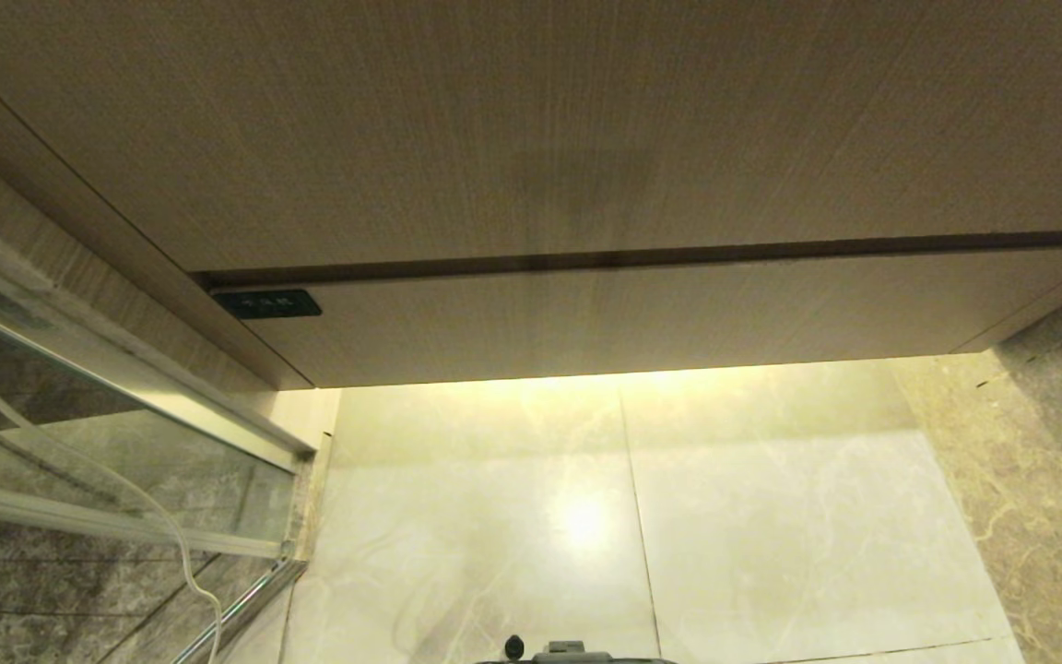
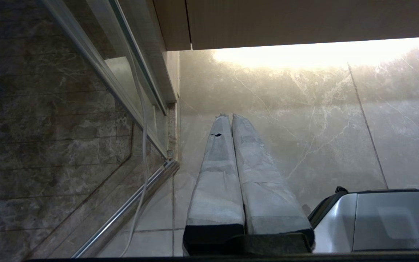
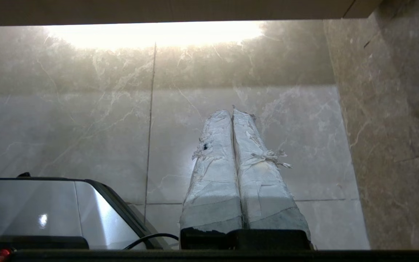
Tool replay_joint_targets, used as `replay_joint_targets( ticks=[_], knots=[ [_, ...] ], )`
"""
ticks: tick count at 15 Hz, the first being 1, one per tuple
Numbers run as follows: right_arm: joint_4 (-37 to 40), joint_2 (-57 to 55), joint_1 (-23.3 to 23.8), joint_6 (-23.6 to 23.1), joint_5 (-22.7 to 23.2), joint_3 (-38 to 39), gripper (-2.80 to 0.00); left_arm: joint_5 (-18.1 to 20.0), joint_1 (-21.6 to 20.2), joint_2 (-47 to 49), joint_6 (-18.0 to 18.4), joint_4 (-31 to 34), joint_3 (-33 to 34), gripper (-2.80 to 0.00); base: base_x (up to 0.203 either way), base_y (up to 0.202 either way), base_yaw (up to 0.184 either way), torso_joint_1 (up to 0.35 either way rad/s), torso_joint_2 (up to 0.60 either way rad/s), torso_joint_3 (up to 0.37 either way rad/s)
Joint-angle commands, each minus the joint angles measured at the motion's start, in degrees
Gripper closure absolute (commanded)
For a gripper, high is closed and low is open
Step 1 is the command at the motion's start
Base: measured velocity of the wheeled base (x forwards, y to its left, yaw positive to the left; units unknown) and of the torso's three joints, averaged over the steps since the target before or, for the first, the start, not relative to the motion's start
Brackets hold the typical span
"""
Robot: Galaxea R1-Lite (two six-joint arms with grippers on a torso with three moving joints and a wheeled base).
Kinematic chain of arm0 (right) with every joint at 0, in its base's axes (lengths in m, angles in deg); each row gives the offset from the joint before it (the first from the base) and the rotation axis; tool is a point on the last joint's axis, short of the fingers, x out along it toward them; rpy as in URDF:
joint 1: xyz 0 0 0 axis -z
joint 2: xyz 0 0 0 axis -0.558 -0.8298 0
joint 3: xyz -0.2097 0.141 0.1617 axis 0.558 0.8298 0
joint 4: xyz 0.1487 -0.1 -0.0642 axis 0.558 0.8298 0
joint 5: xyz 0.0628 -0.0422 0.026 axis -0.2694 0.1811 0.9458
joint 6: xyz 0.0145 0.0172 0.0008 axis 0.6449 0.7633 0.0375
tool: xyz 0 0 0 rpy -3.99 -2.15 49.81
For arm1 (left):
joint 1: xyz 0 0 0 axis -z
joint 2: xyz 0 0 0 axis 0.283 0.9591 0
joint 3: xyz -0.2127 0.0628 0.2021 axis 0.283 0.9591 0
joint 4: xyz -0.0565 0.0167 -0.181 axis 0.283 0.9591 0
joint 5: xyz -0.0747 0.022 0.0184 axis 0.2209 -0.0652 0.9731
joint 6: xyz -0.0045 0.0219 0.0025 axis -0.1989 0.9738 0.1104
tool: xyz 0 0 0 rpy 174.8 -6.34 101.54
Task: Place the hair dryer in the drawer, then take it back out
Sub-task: Pull open the drawer
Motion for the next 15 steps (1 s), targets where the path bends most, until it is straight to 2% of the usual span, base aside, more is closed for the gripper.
replay_joint_targets(
  ticks=[1,8,11,15],
  knots=[
    [0.16,0.85,0.03,-0.08,-0.16,0.13,0.0,0.0,0.0,0.04,-0.05,-0.04,0.0,0.0,0.0,0.0,0.0,0.0,0.0,0.0],
    [0.11,0.85,0.06,0.72,-0.25,0.22,0.0,-0.04,0.0,0.0,-0.05,-0.04,0.0,0.0,0.0,0.0,0.0,0.0,0.0,0.0],
    [0.28,0.85,-0.01,-1.65,0.23,0.15,0.0,-0.04,0.0,0.09,-0.05,-0.04,-0.07,0.0,0.0,0.0,0.0,0.0,0.0,0.0],
    [1.3,0.72,0.07,-1.07,-0.03,-0.76,0.0,-0.04,0.0,0.09,-0.05,-0.04,0.0,0.0,0.0,0.0,0.0,0.0,0.0,0.0]
  ],
)
